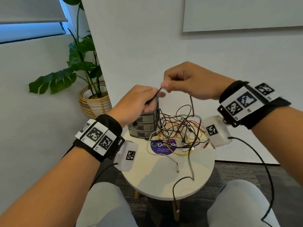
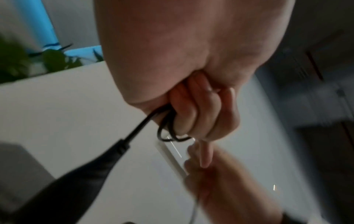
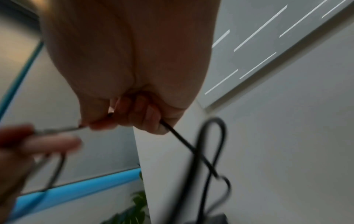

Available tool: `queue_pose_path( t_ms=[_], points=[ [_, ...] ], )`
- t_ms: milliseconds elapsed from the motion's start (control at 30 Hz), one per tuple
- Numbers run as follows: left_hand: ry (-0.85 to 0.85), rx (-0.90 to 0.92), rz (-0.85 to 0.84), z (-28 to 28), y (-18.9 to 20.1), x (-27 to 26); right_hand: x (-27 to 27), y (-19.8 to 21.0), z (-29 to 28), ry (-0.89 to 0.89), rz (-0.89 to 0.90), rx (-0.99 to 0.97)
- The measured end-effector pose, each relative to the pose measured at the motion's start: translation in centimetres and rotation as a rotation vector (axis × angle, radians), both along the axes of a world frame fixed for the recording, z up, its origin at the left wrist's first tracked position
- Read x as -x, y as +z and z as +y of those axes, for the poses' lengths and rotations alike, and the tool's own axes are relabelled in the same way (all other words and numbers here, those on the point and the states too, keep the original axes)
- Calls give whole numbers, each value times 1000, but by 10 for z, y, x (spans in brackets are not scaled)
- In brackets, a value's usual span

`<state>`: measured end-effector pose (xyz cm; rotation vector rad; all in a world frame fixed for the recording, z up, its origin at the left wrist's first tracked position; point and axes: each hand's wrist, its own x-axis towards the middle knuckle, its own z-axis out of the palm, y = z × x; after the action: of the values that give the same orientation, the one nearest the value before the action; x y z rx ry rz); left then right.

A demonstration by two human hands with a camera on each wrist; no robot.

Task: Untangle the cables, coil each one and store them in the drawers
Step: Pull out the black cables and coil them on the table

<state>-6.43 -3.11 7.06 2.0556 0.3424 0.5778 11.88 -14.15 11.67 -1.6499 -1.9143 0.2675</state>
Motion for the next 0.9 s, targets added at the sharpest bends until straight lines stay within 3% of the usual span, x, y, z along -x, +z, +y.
queue_pose_path(
  t_ms=[133, 233, 333, 467, 600, 633, 767, 900],
  points=[
    [-217, 361, -72, -2, 6, 8, -11, -28, 4, -109, 161, -51],
    [-277, 504, -227, -6, 7, 12, -4, -64, 9, -111, 263, -7],
    [-132, 498, -370, -8, 6, 3, 15, -85, 9, -78, 292, 40],
    [106, 436, -368, -4, -3, -12, 36, -77, 6, 33, 230, 99],
    [223, -114, -25, 4, -12, -12, 27, -49, -2, 88, 205, 127],
    [221, -179, 53, 5, -11, -9, 22, -43, -2, 95, 201, 107],
    [42, -116, 87, -1, -6, -1, 7, -33, 0, 44, 185, 21],
    [-167, 224, 31, 1, -3, 11, -6, -36, -2, -12, 231, -34]
  ],
)
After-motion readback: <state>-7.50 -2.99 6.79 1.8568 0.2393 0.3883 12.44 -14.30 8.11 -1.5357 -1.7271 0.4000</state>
